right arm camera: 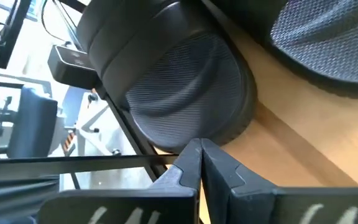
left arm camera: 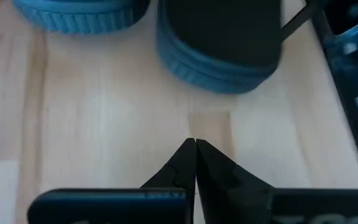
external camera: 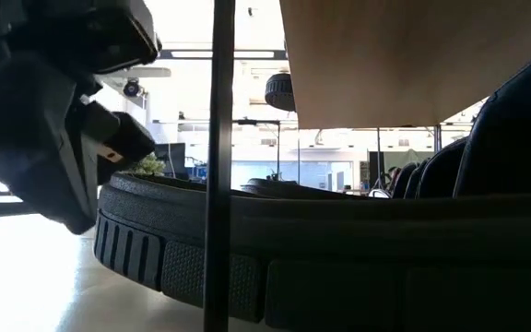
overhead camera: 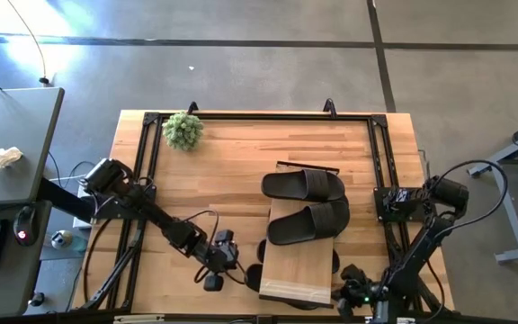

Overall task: Pick and place slides into the shelf
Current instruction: Adjust the black slides under the shelf

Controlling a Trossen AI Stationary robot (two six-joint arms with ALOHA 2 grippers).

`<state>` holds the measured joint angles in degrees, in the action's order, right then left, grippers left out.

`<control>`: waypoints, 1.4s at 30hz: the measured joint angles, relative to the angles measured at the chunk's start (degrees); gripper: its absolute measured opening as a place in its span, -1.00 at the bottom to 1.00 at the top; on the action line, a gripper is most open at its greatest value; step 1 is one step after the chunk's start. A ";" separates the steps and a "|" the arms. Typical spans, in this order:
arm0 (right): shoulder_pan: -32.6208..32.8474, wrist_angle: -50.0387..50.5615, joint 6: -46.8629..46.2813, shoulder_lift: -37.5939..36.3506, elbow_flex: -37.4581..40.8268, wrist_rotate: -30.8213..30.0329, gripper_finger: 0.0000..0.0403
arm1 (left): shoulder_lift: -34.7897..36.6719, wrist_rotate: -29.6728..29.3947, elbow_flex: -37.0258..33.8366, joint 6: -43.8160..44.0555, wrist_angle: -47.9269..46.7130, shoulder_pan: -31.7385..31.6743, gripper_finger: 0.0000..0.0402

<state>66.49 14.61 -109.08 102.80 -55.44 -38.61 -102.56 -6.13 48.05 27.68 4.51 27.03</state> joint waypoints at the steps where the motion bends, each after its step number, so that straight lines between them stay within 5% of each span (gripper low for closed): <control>1: -0.20 0.14 0.00 0.00 0.00 -0.04 -1.00 | -0.57 0.37 0.06 0.40 1.25 0.00 -1.00; 14: 0.69 0.04 -0.83 0.00 0.02 2.41 -1.00 | -7.32 1.63 5.14 2.25 5.24 0.00 -1.00; 42: -1.22 4.78 -2.80 0.00 0.02 0.05 -1.00 | -7.37 2.05 6.75 3.22 5.07 0.00 -1.00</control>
<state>65.28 19.39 -111.88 102.80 -55.42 -38.56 -109.93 -4.08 54.81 30.90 9.58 27.03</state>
